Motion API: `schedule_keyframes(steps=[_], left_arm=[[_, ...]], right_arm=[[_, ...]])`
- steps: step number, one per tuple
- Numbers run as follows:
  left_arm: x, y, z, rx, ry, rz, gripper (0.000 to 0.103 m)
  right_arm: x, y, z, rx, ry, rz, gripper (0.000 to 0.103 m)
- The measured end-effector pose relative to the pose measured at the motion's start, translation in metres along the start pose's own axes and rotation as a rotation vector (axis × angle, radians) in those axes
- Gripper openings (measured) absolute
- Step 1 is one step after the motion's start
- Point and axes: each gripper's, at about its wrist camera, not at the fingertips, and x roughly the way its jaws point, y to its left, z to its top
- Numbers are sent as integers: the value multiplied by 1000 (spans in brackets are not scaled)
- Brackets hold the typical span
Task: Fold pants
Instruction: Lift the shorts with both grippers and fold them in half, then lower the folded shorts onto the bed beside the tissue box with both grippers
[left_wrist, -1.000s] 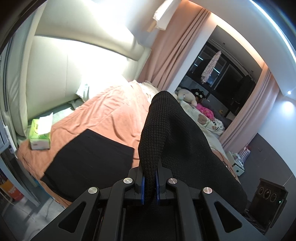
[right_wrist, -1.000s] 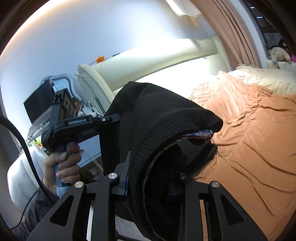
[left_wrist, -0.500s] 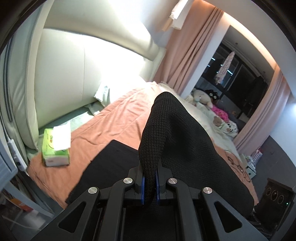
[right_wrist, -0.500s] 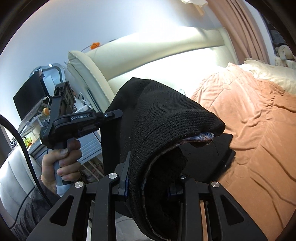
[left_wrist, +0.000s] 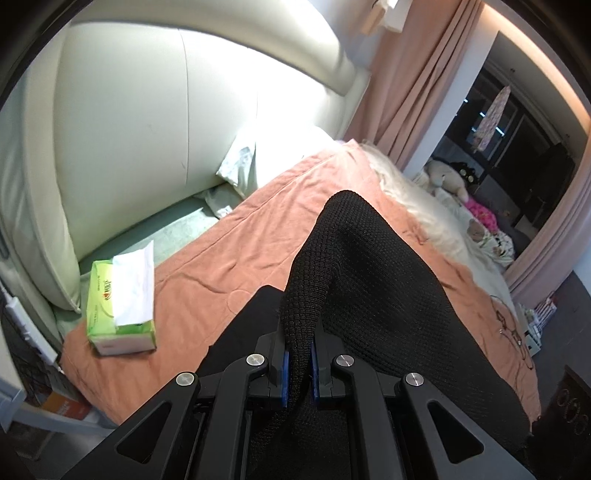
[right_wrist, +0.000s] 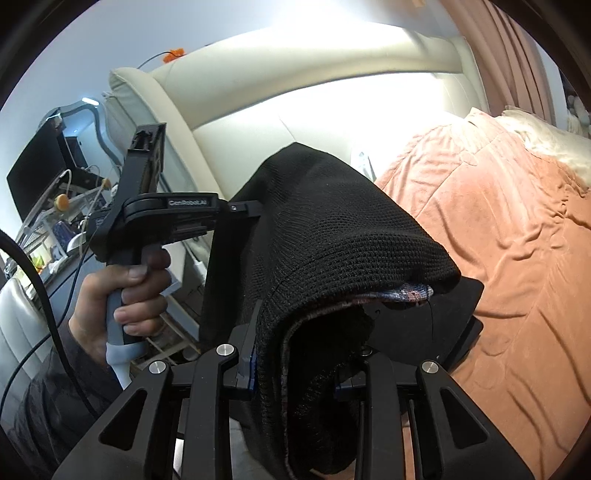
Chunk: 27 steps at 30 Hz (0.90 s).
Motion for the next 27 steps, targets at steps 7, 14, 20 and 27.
schedule_keyframes(steps=[7,14,20,27], left_arm=[[48,-1,9,2,52,37,9],[101,-2,11,-6,108,79,11],[119,12,-2,-20,173,177,32],[75,37,-10,-59,117,191,46]], right_arm=[[23,-23,9,39,29,-20,25],[51,-59,9,131,64,-81,30],[60,-112,-6,276,130,-165,62],[28,-129,5,313,62,-124,66]])
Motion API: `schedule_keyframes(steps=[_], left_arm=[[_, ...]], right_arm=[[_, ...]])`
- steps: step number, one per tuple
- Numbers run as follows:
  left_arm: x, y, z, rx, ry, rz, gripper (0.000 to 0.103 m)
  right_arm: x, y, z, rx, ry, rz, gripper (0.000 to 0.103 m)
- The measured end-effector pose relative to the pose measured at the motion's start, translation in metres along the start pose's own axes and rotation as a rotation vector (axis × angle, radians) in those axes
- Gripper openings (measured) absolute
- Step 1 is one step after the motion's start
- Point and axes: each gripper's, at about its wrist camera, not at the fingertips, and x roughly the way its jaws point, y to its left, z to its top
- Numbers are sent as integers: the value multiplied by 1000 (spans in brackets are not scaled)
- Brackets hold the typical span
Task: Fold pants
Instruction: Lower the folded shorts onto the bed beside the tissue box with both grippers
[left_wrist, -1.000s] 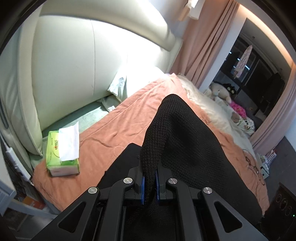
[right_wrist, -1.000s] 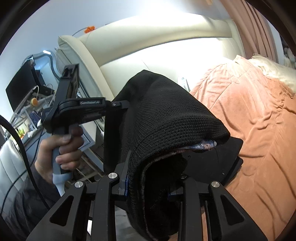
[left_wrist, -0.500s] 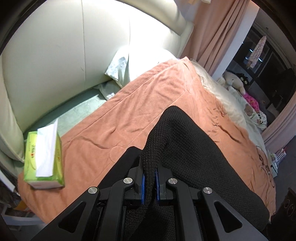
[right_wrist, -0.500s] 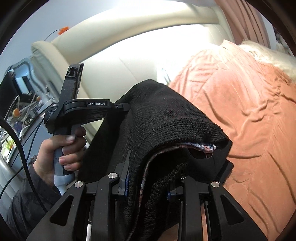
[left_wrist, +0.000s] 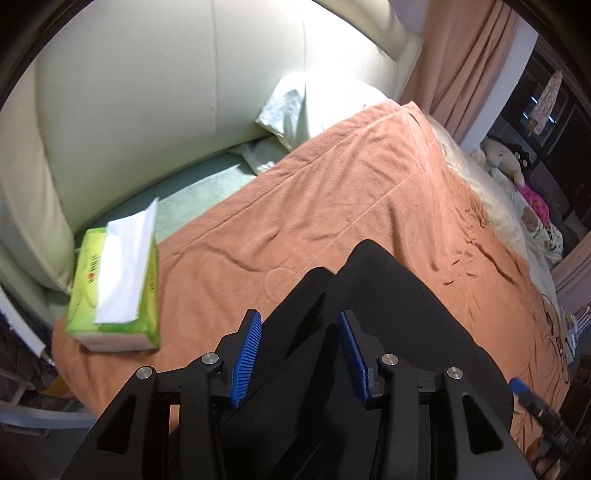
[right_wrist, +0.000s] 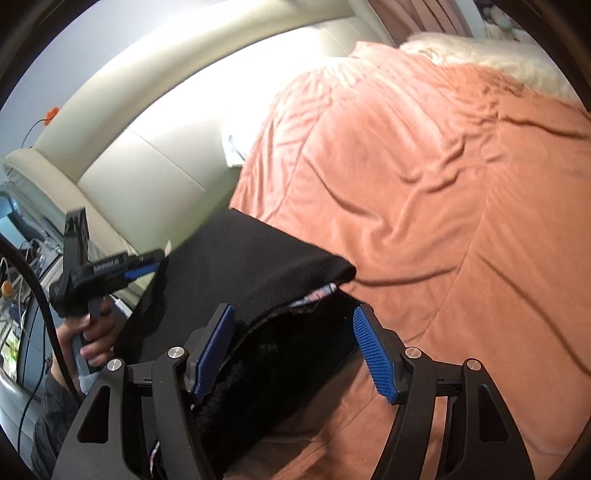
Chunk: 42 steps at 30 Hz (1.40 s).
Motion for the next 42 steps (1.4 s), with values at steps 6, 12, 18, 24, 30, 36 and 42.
schedule_keyframes(steps=[6,12,18,24,30,36,42], left_arm=[[-27,19,-27,-8,-13,25,46],[-38,22,-58,-12,-15,18,46],[-43,16,-83,40,-30,11,46],[-30,24,-95,41,0,33,46],[-27,12,-95,80,8,129,46],[-55,-10,-108,107,-32,136,46],[-73,-26,-127,124,-58,126,46]], right_arm=[[-15,30,12,-81,-30,58,66],[-1,70,13,-201,30,134,59],[22,77,2,-301,81,118,42],[38,50,0,-315,112,75,32],[25,53,-9,-349,106,1,32],[-11,60,-13,-354,53,-13,32],[-20,76,-20,-368,51,14,32]])
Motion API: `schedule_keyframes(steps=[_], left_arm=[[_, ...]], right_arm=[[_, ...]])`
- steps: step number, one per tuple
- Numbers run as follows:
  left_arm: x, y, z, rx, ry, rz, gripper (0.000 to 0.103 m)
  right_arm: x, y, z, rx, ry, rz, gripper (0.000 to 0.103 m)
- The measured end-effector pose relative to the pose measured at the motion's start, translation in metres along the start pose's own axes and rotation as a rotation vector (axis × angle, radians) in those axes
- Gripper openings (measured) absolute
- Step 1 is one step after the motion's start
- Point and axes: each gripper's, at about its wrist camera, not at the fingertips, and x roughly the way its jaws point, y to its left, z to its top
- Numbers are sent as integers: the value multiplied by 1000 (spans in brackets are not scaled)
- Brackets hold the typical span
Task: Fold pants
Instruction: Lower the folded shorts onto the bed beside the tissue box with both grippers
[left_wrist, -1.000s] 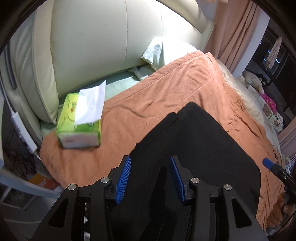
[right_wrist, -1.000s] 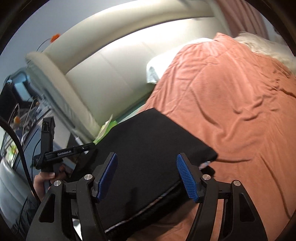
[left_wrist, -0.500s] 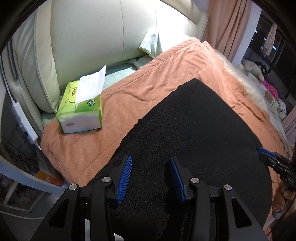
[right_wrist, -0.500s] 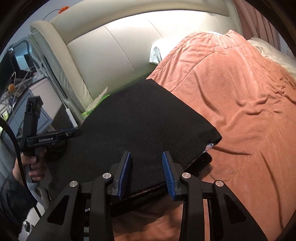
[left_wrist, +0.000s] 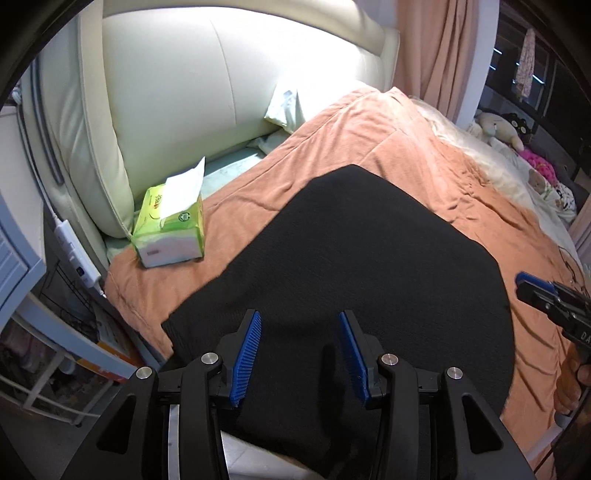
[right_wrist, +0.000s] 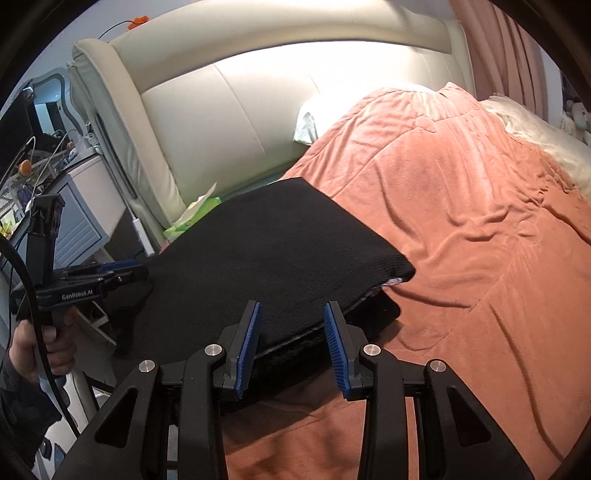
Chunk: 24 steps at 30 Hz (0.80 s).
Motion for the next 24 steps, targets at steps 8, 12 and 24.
schedule_keyframes(steps=[8,12,24], left_arm=[[-2,-7,-34,-43,48,-19,46],[-6,-9,-50,-78,78,-9,46],[-66,-58,-76,-48,45,-16,46]], right_arm=[[20,34,-9,-62,47,22,32],[30,45,-21,-129,86,-41,32],[-65,46,-40,-138,73,-84,36]])
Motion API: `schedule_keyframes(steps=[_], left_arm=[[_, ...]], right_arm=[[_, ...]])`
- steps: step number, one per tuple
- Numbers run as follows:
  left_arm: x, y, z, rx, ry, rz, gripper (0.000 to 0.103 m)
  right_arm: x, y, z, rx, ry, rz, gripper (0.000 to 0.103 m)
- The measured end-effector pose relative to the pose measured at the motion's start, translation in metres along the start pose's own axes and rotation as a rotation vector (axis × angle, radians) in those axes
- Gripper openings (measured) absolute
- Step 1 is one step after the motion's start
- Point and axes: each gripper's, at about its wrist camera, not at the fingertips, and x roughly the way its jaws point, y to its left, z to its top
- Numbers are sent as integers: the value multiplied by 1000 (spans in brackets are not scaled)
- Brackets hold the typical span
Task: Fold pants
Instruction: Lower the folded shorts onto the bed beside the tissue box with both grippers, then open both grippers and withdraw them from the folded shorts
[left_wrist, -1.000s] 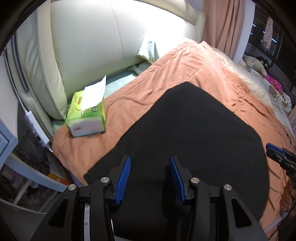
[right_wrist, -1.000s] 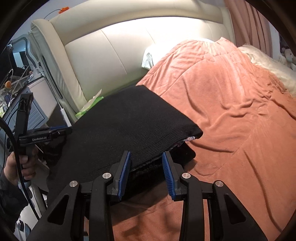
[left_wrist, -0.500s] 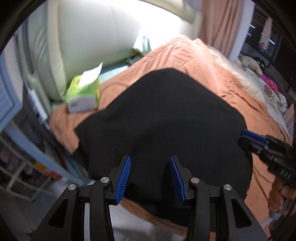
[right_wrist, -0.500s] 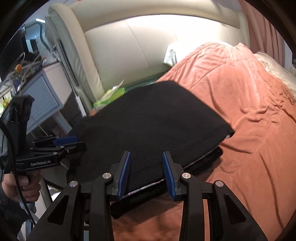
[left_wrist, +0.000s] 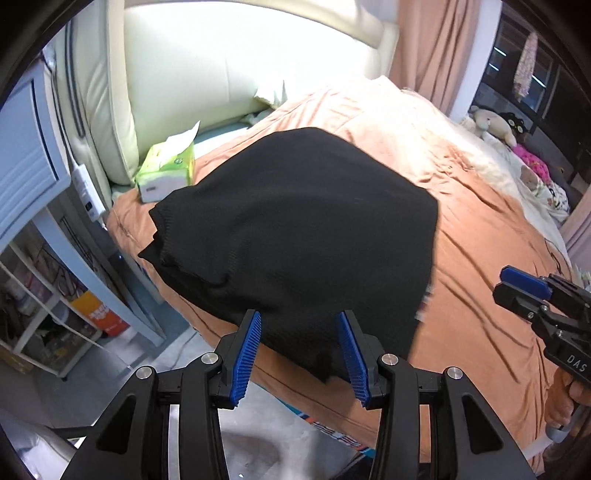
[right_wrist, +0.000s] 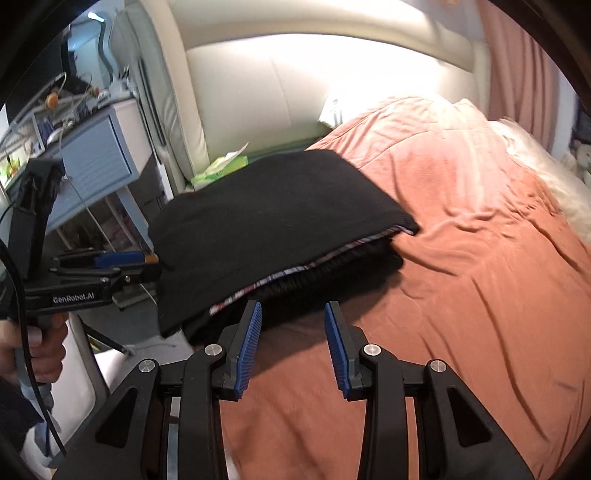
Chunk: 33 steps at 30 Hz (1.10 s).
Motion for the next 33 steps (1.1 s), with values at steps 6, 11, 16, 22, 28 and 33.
schedule_keyframes(steps=[6,11,16,22,28,33], left_arm=[[-34,-28,-11,50,-34,-20,57],[-65,-47,-21,74,-77,-49,72],[-92,-61,-32,101,-105,-86,91],[-123,-79,-50,151,-146,-102,102],[-157,-98,-72,194,-179,-122,102],[-178,-112,-92,211,-194,-131,102]], right_arm=[[-51,7,-20,-6,-21,-64,47],[-96,14,-40,7,-65,-96,75],[-136,22,-59,32,-92,-149,84],[-180,37,-78,83,-136,-185,103],[-224,62,-104,71,-177,-271,103],[-254,76,-127,90,-197,-277,103]])
